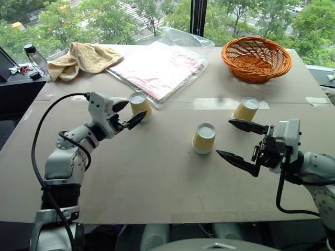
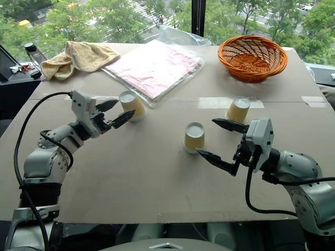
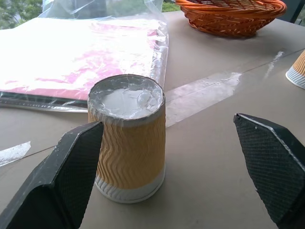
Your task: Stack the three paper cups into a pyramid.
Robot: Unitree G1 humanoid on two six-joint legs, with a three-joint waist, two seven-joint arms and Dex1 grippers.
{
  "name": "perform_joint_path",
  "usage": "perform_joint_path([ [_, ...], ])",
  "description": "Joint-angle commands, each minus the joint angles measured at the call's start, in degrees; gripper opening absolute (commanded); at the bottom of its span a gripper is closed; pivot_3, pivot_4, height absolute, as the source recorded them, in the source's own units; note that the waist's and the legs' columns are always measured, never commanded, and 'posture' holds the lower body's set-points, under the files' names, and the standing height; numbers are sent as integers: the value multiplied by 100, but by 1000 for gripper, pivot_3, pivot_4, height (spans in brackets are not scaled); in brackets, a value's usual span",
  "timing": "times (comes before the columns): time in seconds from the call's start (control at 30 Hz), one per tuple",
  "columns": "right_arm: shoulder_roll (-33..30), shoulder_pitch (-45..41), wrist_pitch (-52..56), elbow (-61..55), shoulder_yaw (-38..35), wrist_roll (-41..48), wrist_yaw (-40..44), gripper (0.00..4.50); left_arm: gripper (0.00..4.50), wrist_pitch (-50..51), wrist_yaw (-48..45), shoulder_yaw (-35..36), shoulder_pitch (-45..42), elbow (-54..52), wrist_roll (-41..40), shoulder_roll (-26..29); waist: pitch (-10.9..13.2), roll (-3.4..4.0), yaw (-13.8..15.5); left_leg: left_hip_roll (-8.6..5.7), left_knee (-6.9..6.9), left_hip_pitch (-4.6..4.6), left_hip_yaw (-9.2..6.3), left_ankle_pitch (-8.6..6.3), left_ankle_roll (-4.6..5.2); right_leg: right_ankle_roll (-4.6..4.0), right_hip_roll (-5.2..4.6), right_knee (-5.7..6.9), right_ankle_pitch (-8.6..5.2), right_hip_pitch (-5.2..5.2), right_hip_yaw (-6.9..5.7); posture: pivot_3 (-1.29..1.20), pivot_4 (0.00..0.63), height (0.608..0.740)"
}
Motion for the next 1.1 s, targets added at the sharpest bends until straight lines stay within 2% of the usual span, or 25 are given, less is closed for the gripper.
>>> perform_joint_path([
  [0.03, -56, 191, -81, -434, -161, 32, -263, 4446, 4500, -386, -82, -237, -480, 734, 460, -81, 0, 0, 4, 0, 0, -1, -1, 0, 0, 0, 0, 0, 0, 0, -1, 0, 150, 740],
  [0.2, -125, 582, -47, -765, -387, 82, -547, 4446, 4500, -914, -12, -457, -1220, 1878, 968, -333, 0, -2, 40, -2, 1, -7, -4, 0, 0, 0, 0, 0, 0, -1, -5, 0, 150, 740],
  [0.4, -142, 911, -92, -969, -530, 116, -764, 4446, 4500, -1318, -95, -471, -1657, 2576, 1116, -633, -2, -4, 43, -3, 6, -12, -12, 0, 0, 1, 0, 0, 1, 0, -12, 0, 150, 740],
  [0.5, -152, 956, -129, -970, -550, 111, -830, 4500, 3813, -1405, -176, -443, -1762, 2763, 1151, -690, -2, -5, 27, -3, 7, -11, -11, 0, 0, 1, 0, 3, 1, 0, -11, 0, 150, 740],
  [0.63, -146, 1088, -169, -1010, -613, 128, -866, 4500, 2232, -1261, -785, -309, -1659, 2428, 706, -758, -2, -5, 29, -3, 7, -11, -13, 1, 0, 1, 0, 5, 1, 0, -12, 0, 150, 740],
  [0.83, -170, 1778, -371, -1201, -970, 211, -680, 4500, 2200, -196, -2563, -628, -999, 731, -363, -507, -2, -4, 33, -2, 8, -15, -13, 1, 0, 0, -1, 5, 1, 0, -13, 0, 150, 740],
  [0.97, -188, 2400, -637, -1329, -1247, 231, -363, 4500, 2200, -91, -2948, -902, -787, 313, -343, -492, -4, -1, 43, -2, 10, -5, -14, 1, 0, 0, -1, 9, 0, 7, -13, 0, 150, 740],
  [1.1, -163, 2906, -856, -1403, -1490, 276, -140, 4500, 2200, -534, -3111, -1172, -703, 325, -35, -595, -7, -4, 36, -2, 13, 9, -14, 1, 0, 0, 0, 10, 0, 23, -12, 0, 150, 740],
])
